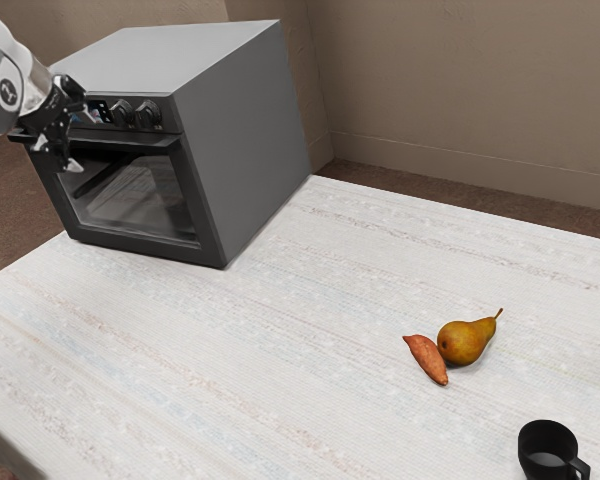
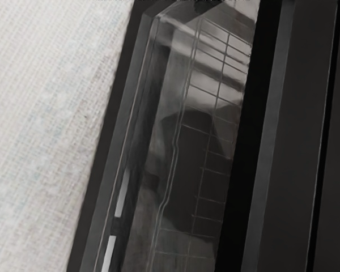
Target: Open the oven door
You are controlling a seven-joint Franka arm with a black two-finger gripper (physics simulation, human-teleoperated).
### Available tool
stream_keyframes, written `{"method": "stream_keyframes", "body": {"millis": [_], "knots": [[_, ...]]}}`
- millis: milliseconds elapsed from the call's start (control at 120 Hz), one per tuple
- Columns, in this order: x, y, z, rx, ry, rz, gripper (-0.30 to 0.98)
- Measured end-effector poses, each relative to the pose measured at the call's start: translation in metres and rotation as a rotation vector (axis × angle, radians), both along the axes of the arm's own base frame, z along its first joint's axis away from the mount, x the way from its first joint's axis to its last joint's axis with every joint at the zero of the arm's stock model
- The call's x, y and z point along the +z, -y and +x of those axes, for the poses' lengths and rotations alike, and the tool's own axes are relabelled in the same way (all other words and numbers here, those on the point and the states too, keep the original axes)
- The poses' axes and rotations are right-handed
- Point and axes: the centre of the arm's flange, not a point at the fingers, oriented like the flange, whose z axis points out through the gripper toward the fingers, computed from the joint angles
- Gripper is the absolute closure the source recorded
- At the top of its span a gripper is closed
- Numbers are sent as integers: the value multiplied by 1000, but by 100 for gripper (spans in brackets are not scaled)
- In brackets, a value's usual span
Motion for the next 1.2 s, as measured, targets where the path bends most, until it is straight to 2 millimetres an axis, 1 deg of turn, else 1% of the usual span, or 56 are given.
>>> {"method": "stream_keyframes", "body": {"millis": [117, 300, 458, 558, 617, 733, 975, 1117, 1200], "knots": [[-8, -5, 0, -10, -2, -2, 0], [-16, -6, 5, -33, -1, 2, 0], [-33, -9, 7, -42, -16, -10, 0], [-40, -9, 5, -48, -20, -18, 0], [-45, -8, -4, -46, -22, -33, 0], [-48, -5, -25, -44, -11, -51, 0], [-40, 5, -63, -44, 31, -68, 0], [-46, 8, -83, -36, 41, -96, 0], [-40, 18, -103, -41, 65, -111, 0]]}}
